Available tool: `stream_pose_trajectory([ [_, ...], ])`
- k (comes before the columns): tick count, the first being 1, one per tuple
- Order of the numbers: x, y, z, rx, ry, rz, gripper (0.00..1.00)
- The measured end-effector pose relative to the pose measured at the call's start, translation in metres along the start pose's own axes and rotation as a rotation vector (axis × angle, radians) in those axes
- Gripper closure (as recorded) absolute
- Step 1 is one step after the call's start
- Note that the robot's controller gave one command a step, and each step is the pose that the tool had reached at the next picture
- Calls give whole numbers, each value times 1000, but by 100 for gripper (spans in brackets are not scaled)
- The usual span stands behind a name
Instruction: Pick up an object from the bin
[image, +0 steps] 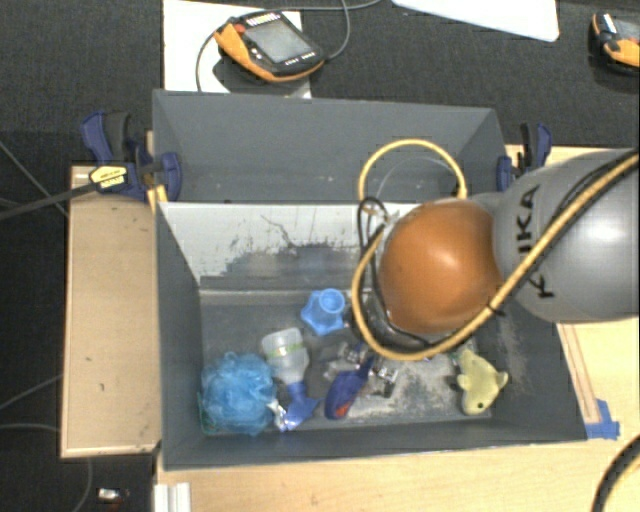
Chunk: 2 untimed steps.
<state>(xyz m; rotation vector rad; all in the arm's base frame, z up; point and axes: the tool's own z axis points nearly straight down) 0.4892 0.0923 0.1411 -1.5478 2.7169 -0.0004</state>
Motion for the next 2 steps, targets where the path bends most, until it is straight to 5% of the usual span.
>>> stream_pose_trajectory([
  [2, -1, 1, -71, -6, 3, 2, 100],
])
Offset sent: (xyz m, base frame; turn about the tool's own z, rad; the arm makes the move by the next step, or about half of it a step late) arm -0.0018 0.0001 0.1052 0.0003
